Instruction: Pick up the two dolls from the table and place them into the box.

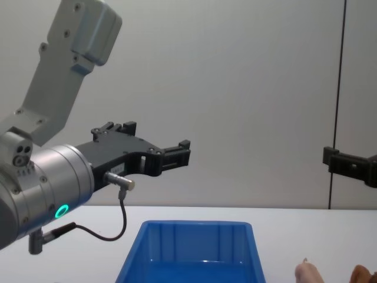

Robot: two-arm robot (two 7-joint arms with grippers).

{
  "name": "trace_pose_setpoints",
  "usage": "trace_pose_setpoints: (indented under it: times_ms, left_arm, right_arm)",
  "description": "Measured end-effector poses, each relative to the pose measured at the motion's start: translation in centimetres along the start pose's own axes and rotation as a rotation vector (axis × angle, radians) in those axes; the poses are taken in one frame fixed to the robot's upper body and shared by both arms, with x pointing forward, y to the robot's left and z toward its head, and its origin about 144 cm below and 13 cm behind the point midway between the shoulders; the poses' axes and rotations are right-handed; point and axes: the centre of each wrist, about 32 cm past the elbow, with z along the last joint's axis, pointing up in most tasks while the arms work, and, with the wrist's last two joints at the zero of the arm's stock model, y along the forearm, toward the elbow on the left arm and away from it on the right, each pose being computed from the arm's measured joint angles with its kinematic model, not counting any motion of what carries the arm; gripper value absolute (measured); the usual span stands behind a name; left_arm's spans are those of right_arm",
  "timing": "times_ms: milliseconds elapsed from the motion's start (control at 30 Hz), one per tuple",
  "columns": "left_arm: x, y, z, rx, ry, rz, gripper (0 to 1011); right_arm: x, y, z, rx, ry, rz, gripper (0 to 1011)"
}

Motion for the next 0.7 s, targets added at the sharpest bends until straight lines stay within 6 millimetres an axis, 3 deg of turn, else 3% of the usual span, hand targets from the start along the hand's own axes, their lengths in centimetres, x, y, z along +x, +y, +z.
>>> trace_pose_setpoints:
  times_ms: [700]
  left_arm:
    - [0.0,0.0,0.0,0.0,0.0,0.0,1001]
  right_arm:
    - [-0.7,-1.3,-1.2,-0.096,0.019,-0.083,1001]
